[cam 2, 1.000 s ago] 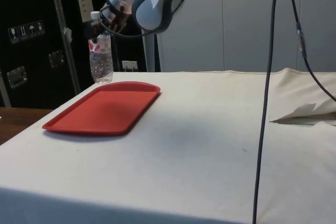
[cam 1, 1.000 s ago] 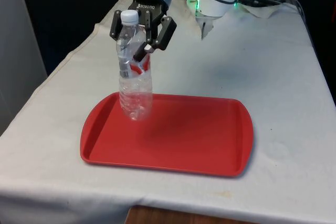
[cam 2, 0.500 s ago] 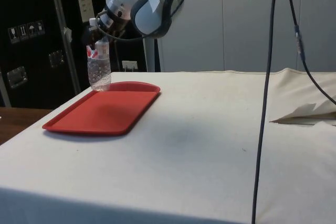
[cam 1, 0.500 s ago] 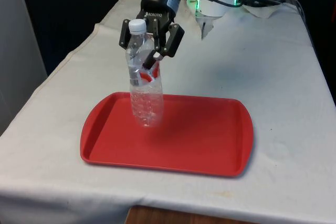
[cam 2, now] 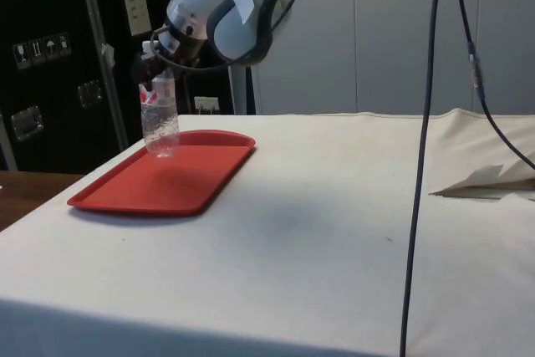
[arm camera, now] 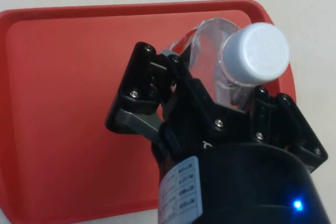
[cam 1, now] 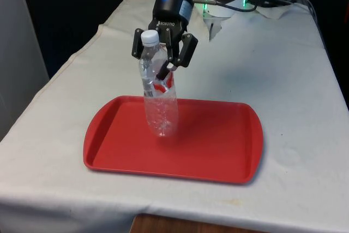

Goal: Place the bottle upright on the tray.

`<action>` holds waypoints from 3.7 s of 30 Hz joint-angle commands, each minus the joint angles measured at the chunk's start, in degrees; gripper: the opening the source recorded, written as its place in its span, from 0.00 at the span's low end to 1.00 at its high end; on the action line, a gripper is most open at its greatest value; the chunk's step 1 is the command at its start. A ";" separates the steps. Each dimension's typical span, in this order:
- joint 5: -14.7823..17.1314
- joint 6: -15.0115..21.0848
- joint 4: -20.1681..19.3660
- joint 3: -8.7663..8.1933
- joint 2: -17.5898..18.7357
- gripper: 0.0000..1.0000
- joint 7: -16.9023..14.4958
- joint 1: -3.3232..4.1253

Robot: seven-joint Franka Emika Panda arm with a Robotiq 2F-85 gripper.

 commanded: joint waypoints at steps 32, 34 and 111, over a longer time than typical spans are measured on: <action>0.11 -0.17 1.32 0.57 1.83 0.33 0.11 -0.34; 0.00 -0.40 0.97 0.29 1.60 0.33 -0.06 -0.17; 0.00 1.38 3.55 0.23 5.39 0.33 -0.11 -0.11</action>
